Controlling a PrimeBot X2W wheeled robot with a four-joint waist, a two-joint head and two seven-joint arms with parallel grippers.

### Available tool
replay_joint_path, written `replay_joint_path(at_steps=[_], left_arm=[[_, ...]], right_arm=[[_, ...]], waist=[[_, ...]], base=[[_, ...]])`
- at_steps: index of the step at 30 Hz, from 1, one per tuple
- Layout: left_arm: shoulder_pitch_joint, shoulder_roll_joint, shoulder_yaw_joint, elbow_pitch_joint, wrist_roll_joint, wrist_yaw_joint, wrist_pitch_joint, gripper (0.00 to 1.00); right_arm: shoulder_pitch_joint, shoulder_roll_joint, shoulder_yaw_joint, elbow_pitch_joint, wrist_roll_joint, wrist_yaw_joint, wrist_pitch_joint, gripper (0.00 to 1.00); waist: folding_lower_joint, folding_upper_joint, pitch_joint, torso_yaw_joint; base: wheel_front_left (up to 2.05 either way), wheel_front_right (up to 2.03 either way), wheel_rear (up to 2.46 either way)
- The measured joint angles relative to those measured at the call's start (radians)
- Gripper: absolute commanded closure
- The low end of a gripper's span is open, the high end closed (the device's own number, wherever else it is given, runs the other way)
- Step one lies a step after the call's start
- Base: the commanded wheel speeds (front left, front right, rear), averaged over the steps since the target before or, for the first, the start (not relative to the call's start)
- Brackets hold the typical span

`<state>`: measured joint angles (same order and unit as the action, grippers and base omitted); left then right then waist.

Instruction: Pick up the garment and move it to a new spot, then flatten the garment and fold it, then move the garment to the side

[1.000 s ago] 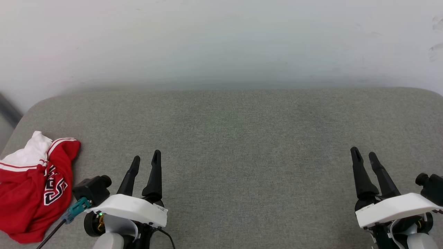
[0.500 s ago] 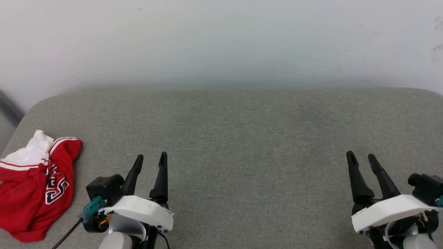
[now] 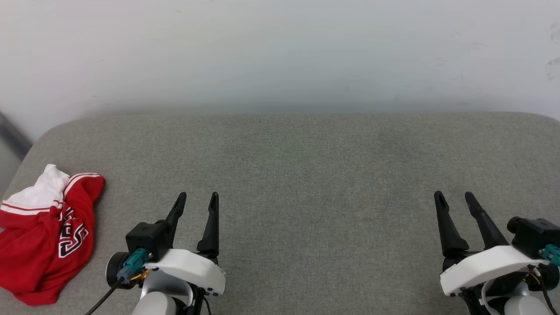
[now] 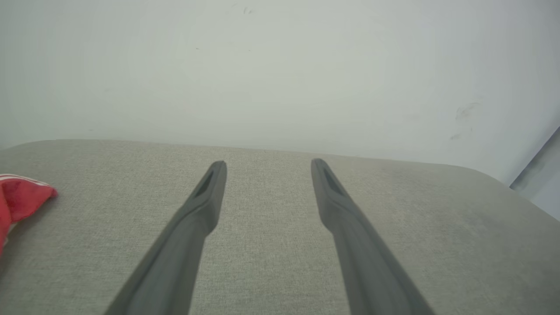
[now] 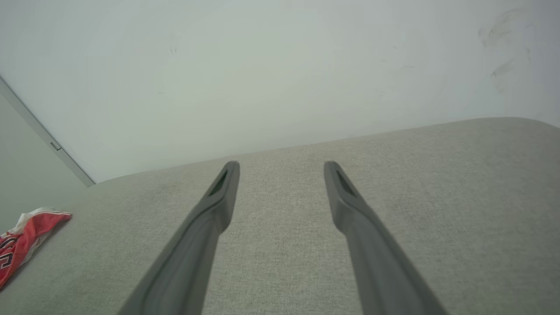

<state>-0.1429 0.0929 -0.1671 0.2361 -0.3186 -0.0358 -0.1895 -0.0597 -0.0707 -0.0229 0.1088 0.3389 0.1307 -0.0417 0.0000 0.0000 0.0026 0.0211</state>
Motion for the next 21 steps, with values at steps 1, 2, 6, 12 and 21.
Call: replay_joint_path(at_steps=[1,2,6,12,21], left_arm=[[0.000,0.000,-0.001,0.002,0.006,0.001,-0.004,0.00],[0.000,0.000,-0.002,0.004,0.013,0.002,-0.007,0.00],[-0.001,-0.001,-0.001,0.012,0.037,0.011,-0.016,0.00],[-0.005,-0.002,-0.002,0.018,0.080,0.019,-0.026,0.00],[-0.005,-0.004,-0.004,0.028,0.134,0.018,-0.044,0.00]], right_arm=[[0.000,0.001,-0.001,-0.002,-0.009,0.000,0.002,0.00],[0.000,0.002,-0.002,-0.004,-0.018,0.000,0.003,0.00],[0.003,0.006,-0.006,-0.009,-0.052,0.000,0.007,0.00],[0.004,0.010,-0.008,-0.013,-0.096,0.000,0.007,0.00],[0.005,0.014,-0.010,-0.018,-0.158,0.000,0.006,0.00]], waist=[[0.0000,0.0000,0.000,0.000],[0.0000,0.0000,0.000,0.000],[0.0000,0.0000,0.001,0.002],[0.0000,0.0000,0.001,0.004],[0.0000,0.0000,0.001,0.006]], base=[[0.00,0.00,0.00],[0.00,0.00,0.00],[0.00,0.00,0.00],[0.00,0.00,0.00],[0.00,0.00,0.00]])
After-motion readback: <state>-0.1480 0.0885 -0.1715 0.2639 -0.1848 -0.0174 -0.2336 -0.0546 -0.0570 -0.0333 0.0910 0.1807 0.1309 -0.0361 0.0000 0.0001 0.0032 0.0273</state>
